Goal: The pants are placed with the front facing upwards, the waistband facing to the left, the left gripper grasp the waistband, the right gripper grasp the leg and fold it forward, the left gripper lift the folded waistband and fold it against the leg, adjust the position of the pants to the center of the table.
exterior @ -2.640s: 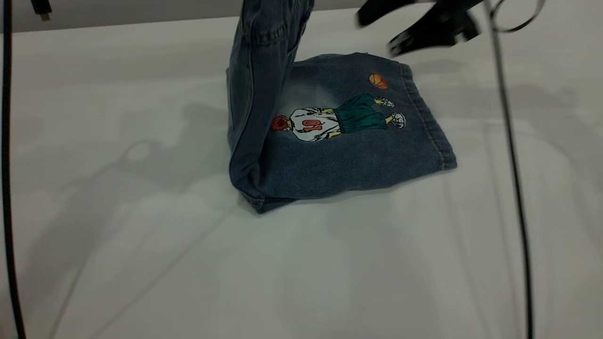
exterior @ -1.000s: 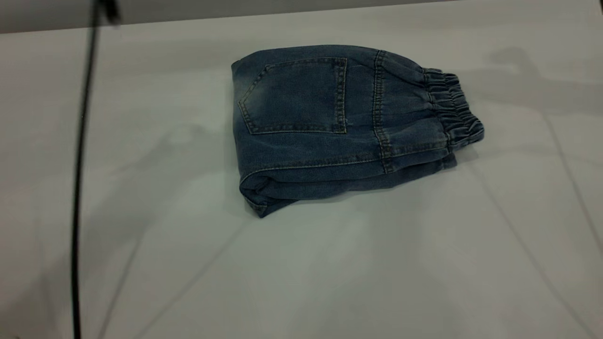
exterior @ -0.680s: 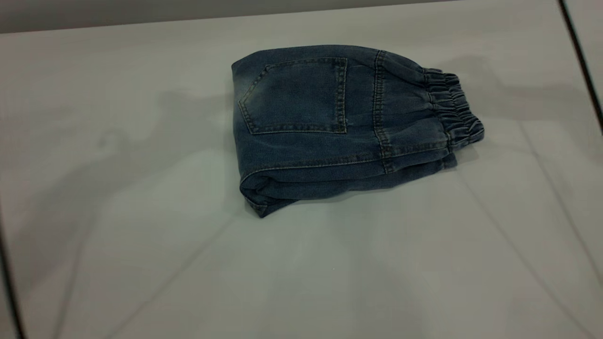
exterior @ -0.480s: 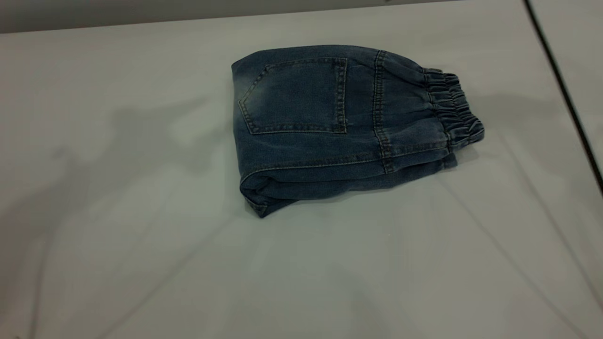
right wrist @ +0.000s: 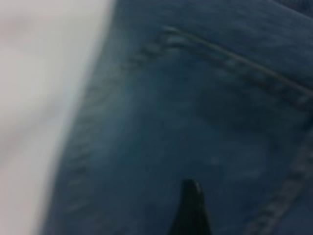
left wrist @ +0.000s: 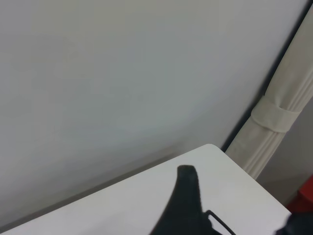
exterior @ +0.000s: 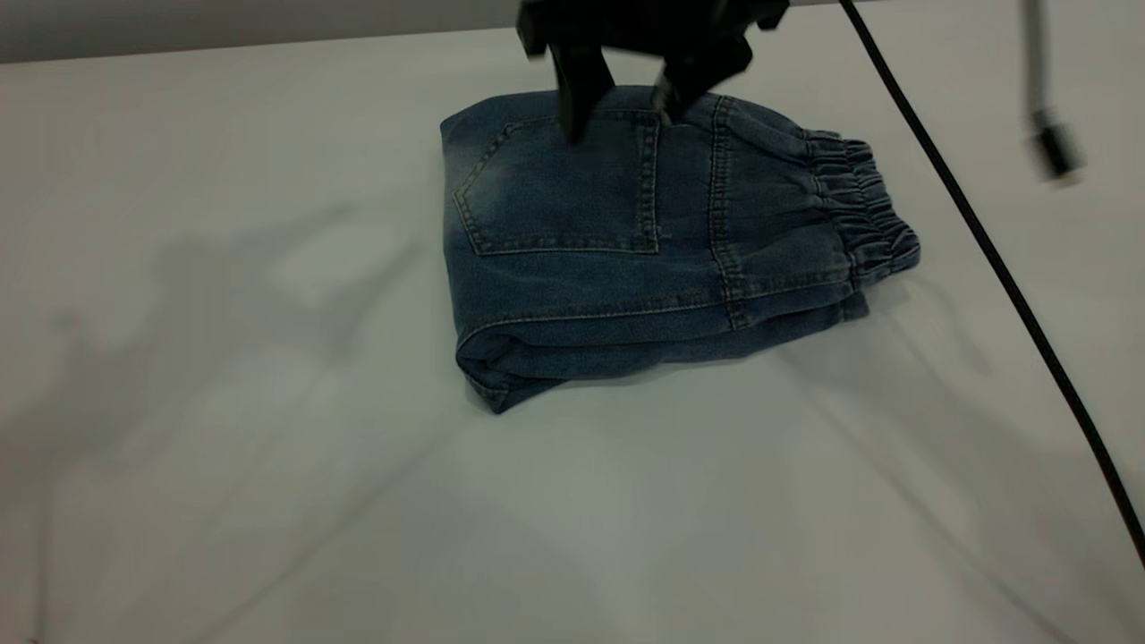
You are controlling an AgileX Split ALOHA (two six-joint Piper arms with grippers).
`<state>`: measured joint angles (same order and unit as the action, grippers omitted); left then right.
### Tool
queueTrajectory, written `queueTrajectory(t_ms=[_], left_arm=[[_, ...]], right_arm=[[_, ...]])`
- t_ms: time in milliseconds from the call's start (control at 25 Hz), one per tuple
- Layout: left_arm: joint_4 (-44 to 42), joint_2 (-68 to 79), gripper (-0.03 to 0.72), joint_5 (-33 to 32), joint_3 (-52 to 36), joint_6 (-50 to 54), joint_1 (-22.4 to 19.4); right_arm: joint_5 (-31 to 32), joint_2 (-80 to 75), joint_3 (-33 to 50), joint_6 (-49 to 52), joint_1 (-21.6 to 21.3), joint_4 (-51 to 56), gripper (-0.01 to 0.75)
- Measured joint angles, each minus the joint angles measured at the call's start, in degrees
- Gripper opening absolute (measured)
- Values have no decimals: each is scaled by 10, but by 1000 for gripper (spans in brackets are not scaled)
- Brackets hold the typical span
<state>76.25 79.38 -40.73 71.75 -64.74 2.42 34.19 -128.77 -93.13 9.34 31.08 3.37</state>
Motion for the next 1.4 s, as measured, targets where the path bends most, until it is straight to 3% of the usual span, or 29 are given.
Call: queueTrajectory(t_ms=[160,320,800,1040,1400], left_arm=[[0,0,583,-7,0,-9,0],[0,0,583,-10,0,-10,0],[3,-1,580,-15,0,-13,0],[3,-1,562,-15,0,-12,0],[1,-3,561,-17,0,-11,0]], right_arm=[[69,-42,-33,108,-2,-104,483],[100,-76,-33,143,-2,-132,483],[214,-84,-33,124,10,2,483],[217,-83,-32,106,44,-29,483],[229,-12,-32,94,44,-83,478]])
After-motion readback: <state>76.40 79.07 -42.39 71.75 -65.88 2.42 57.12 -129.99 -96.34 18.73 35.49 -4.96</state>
